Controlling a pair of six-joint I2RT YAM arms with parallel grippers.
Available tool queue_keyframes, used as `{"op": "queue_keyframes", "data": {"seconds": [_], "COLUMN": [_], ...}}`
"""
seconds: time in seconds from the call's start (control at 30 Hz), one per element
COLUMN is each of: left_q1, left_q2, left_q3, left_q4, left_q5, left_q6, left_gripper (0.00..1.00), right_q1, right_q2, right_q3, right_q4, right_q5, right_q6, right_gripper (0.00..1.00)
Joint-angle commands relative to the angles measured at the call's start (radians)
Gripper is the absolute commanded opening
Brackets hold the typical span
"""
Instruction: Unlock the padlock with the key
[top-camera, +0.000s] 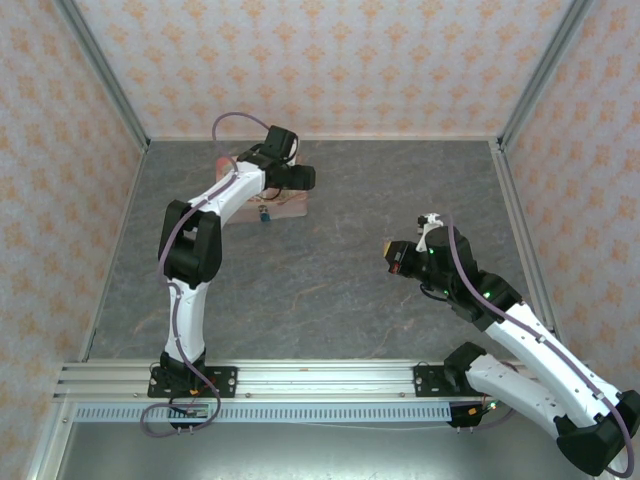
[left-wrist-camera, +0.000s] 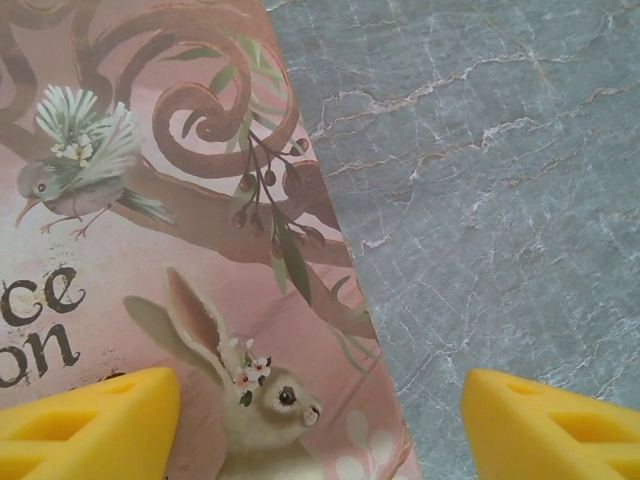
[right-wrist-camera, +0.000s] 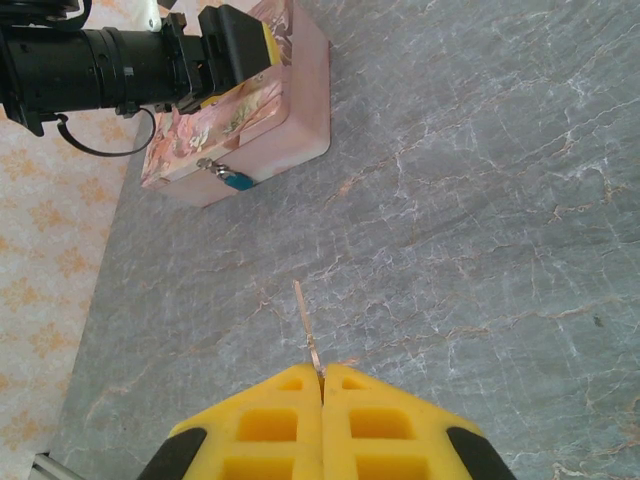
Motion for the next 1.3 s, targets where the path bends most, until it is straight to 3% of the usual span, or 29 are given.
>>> {"op": "queue_keyframes", "data": {"seconds": [0.0,0.27,0.57,0.97,1.27], "left_q1": [-0.009,-0.081,-0.202,-0.414,-0.455], "left_q2": [-0.017,-0.084,-0.258,-0.358,-0.323], "left_q3": [-0.044,-0.155,-0.369,-0.516,-0.451], "left_q4": [-0.064,-0.039,0.055,0.138,0.175], "left_q5": [0.034,0.032,0.007,-0.009,0.032], "left_q6": [0.036,0.048,-0.002,-0.111,-0.143], "left_gripper": [0.73,0.71,0.7,0.7,0.7], "right_q1": [0.005,0.005,-0.028,-0.248,-0.357], "right_q2": [-0.013,-0.023,-0.085,-0.105,-0.109], "right_q3": [0.011,0.038,0.017,-0.02,-0.077], "right_q4": [-0.015,-0.093,-0.156,-0.183,-0.131], "right_q5": [0.034,0.089,0.103,-0.107,-0.217], "right_q6": [-0.015,-0.02,-0.023,-0.054,-0.066], "right_gripper": [0.0,0.01,0.01,0.01,0.01]}}
